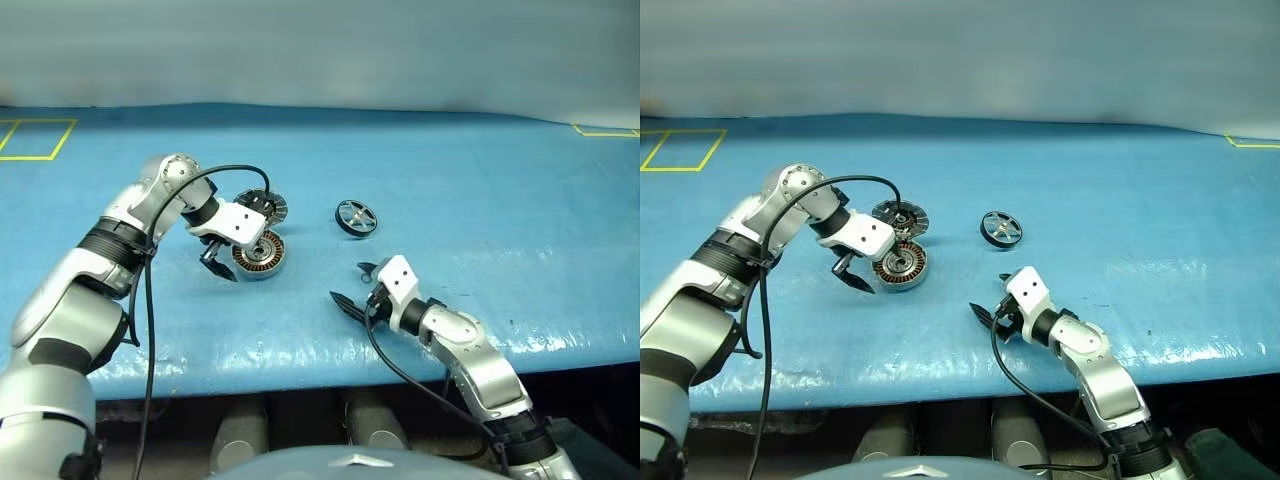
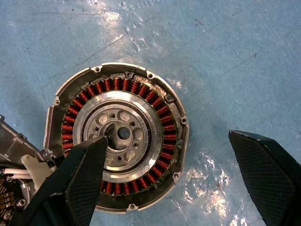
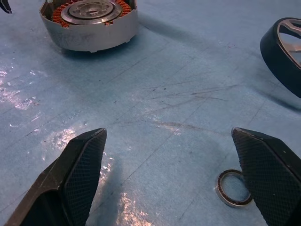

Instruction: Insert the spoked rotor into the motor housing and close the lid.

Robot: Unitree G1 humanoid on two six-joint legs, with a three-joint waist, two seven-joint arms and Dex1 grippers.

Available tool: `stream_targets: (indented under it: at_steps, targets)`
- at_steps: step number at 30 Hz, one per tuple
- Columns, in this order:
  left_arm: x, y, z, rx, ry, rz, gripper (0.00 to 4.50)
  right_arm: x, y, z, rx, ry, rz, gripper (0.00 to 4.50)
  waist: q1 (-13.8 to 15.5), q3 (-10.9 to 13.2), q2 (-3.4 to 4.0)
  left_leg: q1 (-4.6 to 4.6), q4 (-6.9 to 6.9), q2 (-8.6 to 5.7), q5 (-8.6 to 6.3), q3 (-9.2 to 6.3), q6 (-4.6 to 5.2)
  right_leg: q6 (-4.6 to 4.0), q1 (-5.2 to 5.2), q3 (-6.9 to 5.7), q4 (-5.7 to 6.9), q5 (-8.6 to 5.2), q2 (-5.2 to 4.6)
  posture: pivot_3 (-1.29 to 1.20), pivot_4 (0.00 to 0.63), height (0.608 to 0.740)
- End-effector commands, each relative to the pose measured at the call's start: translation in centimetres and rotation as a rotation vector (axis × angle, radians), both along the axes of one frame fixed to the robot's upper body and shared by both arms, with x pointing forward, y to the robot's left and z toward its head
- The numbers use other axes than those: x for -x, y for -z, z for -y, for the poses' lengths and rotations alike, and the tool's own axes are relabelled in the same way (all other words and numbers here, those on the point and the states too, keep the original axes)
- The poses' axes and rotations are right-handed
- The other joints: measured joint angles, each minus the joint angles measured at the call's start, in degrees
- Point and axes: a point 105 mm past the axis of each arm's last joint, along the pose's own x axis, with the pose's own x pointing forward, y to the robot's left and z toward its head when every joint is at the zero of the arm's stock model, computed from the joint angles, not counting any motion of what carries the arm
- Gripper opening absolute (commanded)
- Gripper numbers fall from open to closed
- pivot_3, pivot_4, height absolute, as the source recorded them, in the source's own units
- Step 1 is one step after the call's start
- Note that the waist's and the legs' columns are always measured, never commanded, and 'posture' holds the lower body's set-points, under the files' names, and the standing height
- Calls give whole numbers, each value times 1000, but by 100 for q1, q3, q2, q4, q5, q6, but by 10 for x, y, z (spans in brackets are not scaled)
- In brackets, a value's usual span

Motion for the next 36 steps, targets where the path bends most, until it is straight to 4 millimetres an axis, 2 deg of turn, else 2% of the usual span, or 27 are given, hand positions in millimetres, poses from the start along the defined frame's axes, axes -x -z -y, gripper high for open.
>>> stream_targets:
  at_steps: [1, 10, 21, 27, 29, 32, 36]
  targets:
    - [1, 2, -4, -20, 7, 1, 4500, -2, -14, 1, -14, 5, 61, 4476, 0, 0, 0, 0, 0, 0, 0, 0, 0, 0, 0, 0, 0, 0, 0, 0, 150, 740]
    - [8, 21, -8, -52, 17, -33, 4500, -3, -18, 1, -9, 5, 73, 4476, -9, -1, 0, 5, 1, 0, 0, 0, 0, 0, 3, 0, 2, 0, 1, 0, 150, 740]
    - [2, 38, -12, -97, 3, 6, 4500, -2, -21, 4, -5, 13, 82, 4476, -15, -10, 3, 26, 5, 1, 1, 1, 1, 0, 22, 2, 9, 0, 3, 0, 150, 740]
    - [-6, 37, -14, -97, -8, 55, 2666, -2, -21, 6, -4, 22, 87, 4500, -32, -15, 8, 31, 8, 2, 2, 1, 4, 0, 24, 4, 16, 0, 6, 0, 150, 740]
    - [-6, 37, -13, -100, 8, 56, 2666, -2, -21, 6, -3, 25, 89, 4500, -28, -21, 17, 31, 9, 2, 2, 1, 4, 0, 25, 4, 17, 0, 6, 0, 150, 740]
    - [-7, 32, -8, -85, 32, 63, 2220, -2, -21, 8, 0, 29, 91, 4500, -28, -22, 16, 32, 12, 2, 4, 1, 7, 0, 26, 5, 20, 1, 6, 0, 150, 740]
    - [-8, 25, 5, -56, 82, 91, 2220, 0, -21, 9, 4, 33, 88, 4500, -13, -22, 16, 31, 14, 0, 5, 1, 8, 0, 26, 6, 21, 1, 6, 0, 150, 740]
